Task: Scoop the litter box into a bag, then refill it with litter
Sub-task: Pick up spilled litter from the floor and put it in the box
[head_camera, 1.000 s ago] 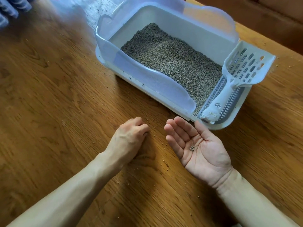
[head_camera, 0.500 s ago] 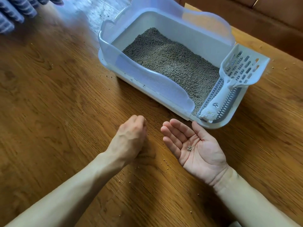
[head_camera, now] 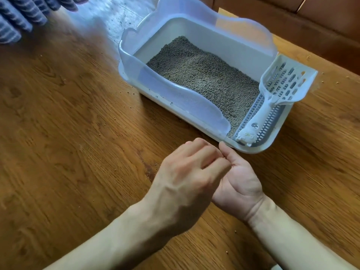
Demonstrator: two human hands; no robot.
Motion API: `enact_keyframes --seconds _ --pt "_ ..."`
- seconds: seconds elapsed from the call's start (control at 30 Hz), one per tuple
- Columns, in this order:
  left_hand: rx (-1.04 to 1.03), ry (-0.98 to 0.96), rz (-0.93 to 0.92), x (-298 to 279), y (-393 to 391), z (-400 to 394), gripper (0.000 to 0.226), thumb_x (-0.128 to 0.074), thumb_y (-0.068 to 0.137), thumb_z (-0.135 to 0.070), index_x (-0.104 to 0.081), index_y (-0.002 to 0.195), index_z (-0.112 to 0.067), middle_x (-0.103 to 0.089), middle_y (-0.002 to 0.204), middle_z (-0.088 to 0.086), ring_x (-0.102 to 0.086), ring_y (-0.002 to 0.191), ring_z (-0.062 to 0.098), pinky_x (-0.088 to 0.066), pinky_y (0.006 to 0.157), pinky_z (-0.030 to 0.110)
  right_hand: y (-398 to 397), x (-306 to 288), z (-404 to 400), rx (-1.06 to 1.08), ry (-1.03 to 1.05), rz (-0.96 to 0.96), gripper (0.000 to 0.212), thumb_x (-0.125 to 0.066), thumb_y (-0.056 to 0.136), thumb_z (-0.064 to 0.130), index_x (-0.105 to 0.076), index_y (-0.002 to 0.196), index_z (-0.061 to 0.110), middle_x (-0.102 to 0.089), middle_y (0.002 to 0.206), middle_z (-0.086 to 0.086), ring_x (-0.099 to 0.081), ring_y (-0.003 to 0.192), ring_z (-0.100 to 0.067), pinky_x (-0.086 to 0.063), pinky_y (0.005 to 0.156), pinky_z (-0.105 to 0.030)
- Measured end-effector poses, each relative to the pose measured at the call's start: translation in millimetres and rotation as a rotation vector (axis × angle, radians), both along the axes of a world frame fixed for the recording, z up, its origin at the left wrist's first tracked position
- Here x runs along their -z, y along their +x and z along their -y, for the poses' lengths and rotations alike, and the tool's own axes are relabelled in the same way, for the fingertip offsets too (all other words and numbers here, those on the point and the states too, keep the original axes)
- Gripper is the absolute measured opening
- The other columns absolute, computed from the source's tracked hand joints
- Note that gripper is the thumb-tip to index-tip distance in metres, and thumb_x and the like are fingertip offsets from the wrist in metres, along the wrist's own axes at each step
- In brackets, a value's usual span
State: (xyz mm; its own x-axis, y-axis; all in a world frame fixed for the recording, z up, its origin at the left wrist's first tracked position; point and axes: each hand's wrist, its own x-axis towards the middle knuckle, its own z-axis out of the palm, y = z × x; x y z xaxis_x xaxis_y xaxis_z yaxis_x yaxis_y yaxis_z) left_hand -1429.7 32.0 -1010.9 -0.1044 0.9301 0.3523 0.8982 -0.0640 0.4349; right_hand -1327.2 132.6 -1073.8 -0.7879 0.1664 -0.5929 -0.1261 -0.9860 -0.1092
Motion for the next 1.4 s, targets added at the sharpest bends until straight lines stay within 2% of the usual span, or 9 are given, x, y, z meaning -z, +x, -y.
enact_keyframes --seconds 0.13,0.27,0.43,0.53,0.73,0.83,1.1,1.27,1.4 --pt "-0.278 0.185 0.211 -2 -33 -2 0.004 -0.071 0.092 -0.008 -0.075 0.09 -0.008 -0.065 0.082 -0.003 -0.055 0.071 0.007 -0.048 0.07 0.018 8 5 -6 0.076 0.139 -0.024 0.055 -0.03 0.104 0.035 -0.058 0.125 -0.008 -0.06 0.126 -0.027 -0.054 0.125 -0.035 -0.041 0.107 -0.046" --pt "-0.419 -0.176 0.212 50 -67 -1 0.024 -0.073 0.09 -0.025 -0.072 0.111 -0.015 -0.065 0.099 -0.003 -0.058 0.078 0.007 -0.056 0.075 0.027 17 12 -12 0.089 0.155 -0.038 0.057 -0.026 0.105 0.036 -0.057 0.125 -0.008 -0.057 0.131 -0.026 -0.052 0.127 -0.036 -0.043 0.106 -0.046" --pt "-0.306 -0.564 -0.026 86 -66 -13 0.077 -0.07 0.087 -0.049 -0.036 0.152 -0.025 -0.039 0.146 0.007 -0.038 0.13 0.024 -0.04 0.109 0.035 18 15 -18 0.08 0.153 -0.049 0.056 -0.027 0.105 0.036 -0.057 0.127 -0.006 -0.057 0.131 -0.025 -0.051 0.128 -0.035 -0.041 0.107 -0.046" --pt "-0.253 -0.548 -0.07 95 -63 -21 0.068 -0.073 0.086 -0.042 -0.046 0.146 -0.022 -0.045 0.139 0.01 -0.04 0.126 0.027 -0.046 0.105 0.039 17 16 -19 0.075 0.151 -0.054 0.055 -0.029 0.104 0.035 -0.057 0.126 -0.006 -0.057 0.131 -0.025 -0.051 0.128 -0.035 -0.042 0.107 -0.046" --pt "-0.154 -0.346 -0.079 109 -64 -18 0.003 -0.068 0.093 -0.014 -0.069 0.094 -0.011 -0.055 0.091 0.003 -0.051 0.082 0.018 -0.053 0.063 0.034 19 19 -18 0.067 0.114 -0.052 0.057 -0.028 0.104 0.037 -0.058 0.125 -0.007 -0.058 0.13 -0.026 -0.052 0.126 -0.036 -0.045 0.104 -0.046" --pt "-0.127 -0.334 -0.092 106 -63 -23 0.017 -0.066 0.09 -0.004 -0.057 0.077 -0.011 -0.041 0.074 0.0 -0.041 0.063 0.017 -0.038 0.049 0.03 18 18 -17 0.067 0.106 -0.056 0.057 -0.03 0.104 0.037 -0.059 0.124 -0.008 -0.058 0.129 -0.026 -0.054 0.125 -0.036 -0.047 0.102 -0.046" --pt "-0.069 -0.474 -0.115 98 -62 -26 0.007 -0.05 0.099 -0.01 -0.053 0.093 -0.011 -0.044 0.08 0.002 -0.043 0.069 0.02 -0.043 0.061 0.033 15 12 -15 0.071 0.102 -0.015 0.058 -0.03 0.102 0.038 -0.063 0.119 -0.007 -0.062 0.124 -0.026 -0.059 0.119 -0.037 -0.052 0.096 -0.046" --pt "-0.394 -0.106 0.188 56 -61 -9 0.003 -0.063 0.091 -0.007 -0.065 0.091 -0.009 -0.064 0.085 0.0 -0.058 0.074 0.014 -0.05 0.069 0.023 16 10 -11 0.11 0.113 -0.018 0.055 -0.037 0.096 0.038 -0.07 0.106 -0.006 -0.067 0.115 -0.025 -0.066 0.108 -0.035 -0.058 0.086 -0.043" --pt "-0.252 0.02 0.224 12 -27 -1 0.005 -0.062 0.094 -0.008 -0.067 0.093 -0.007 -0.063 0.088 0.001 -0.057 0.075 0.011 -0.049 0.069 0.021 9 5 -3 0.101 0.065 0.061 0.053 -0.039 0.097 0.036 -0.072 0.102 -0.005 -0.07 0.108 -0.024 -0.069 0.101 -0.033 -0.059 0.082 -0.041"
